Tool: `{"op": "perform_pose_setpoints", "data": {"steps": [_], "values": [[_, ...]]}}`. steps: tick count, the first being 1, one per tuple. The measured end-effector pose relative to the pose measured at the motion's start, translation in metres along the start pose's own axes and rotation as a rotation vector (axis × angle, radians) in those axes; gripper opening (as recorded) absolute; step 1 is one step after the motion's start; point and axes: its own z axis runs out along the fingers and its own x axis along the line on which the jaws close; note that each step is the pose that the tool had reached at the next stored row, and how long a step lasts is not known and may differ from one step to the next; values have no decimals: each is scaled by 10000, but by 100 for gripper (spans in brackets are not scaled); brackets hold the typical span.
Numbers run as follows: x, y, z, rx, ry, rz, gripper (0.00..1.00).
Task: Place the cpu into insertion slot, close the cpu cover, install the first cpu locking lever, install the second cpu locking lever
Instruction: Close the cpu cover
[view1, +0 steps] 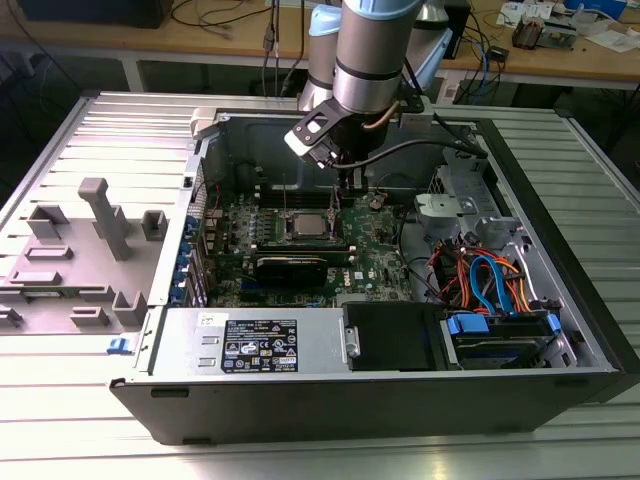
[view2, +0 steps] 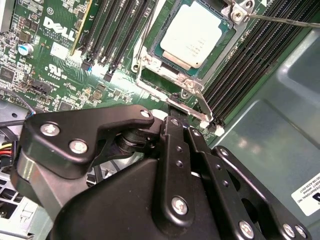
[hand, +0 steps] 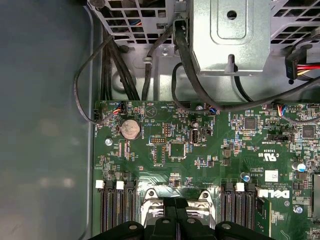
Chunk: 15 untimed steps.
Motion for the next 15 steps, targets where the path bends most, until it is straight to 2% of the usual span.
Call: {"op": "perform_pose_setpoints", "data": {"steps": [15], "values": [[0, -28, 1, 1, 0, -1, 11]]}}
